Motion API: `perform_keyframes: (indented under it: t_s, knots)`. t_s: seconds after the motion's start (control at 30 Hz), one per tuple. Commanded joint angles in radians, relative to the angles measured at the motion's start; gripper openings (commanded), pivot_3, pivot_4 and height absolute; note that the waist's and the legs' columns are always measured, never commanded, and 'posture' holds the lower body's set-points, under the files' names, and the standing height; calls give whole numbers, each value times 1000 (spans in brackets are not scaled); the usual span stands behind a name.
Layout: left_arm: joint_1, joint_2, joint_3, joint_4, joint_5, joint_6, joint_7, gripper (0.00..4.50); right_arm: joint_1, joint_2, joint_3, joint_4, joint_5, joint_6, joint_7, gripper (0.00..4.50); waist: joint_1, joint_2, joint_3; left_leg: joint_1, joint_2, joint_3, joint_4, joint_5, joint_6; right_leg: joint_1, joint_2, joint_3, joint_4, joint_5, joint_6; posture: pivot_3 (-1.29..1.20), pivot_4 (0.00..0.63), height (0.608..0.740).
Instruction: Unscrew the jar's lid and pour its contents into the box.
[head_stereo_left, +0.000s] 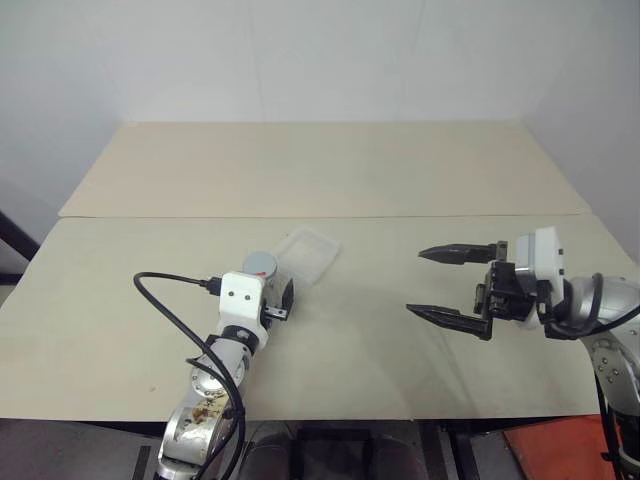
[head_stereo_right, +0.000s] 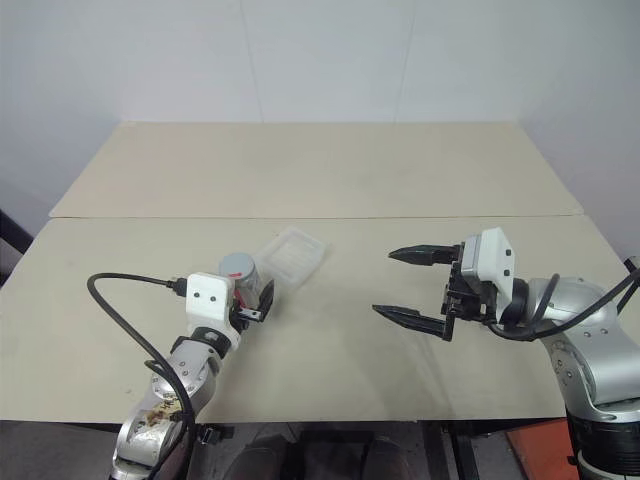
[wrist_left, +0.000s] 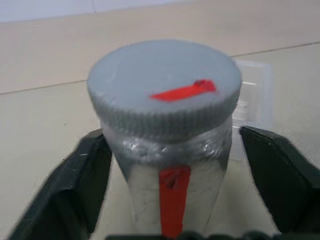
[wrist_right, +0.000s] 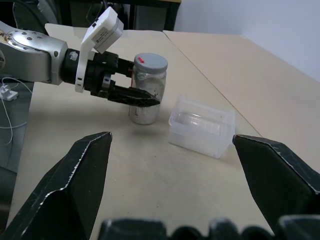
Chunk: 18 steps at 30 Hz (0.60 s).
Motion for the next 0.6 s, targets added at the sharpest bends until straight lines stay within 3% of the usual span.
perform_keyframes:
  t_s: [0.03,0.13,0.33,0.6]
  knots:
    - [-12,-12,7,2,10,-51,-9,2855,5,-16,-42,-38,6,-23,-4,4500,0,0,0,0,0,0,0,0,0,0,0,0,0,0,0,0,150,740]
    - [-22,-18,23,22,4,-68,-18,2018,13,-17,-48,-41,7,-23,-4,4500,1,0,0,0,0,0,0,0,0,0,0,0,0,0,0,0,150,740]
    - [-57,44,96,38,-31,-78,-100,1977,22,-6,-52,-49,12,-19,-21,4500,-1,0,0,0,0,0,0,0,0,0,0,0,0,0,0,0,150,740]
    - [-187,453,403,123,-432,15,-634,1977,-51,21,-7,-37,33,-2,-47,4500,-6,1,0,0,0,1,0,4,-7,-2,0,0,1,0,0,0,150,740]
